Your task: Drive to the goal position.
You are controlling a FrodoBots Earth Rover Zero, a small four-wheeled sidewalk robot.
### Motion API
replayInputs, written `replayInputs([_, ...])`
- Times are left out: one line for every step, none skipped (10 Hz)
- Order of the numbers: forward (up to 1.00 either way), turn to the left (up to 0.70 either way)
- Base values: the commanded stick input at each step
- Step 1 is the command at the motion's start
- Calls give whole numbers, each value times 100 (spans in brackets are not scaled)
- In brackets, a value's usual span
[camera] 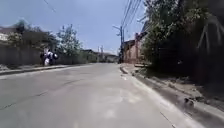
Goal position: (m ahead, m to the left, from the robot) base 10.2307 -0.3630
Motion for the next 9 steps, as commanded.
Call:
replayInputs([100,-2])
replayInputs([100,-2])
replayInputs([100,-2])
replayInputs([100,-14])
replayInputs([100,-30])
replayInputs([100,-36])
replayInputs([100,-18])
replayInputs([100,0])
replayInputs([100,0])
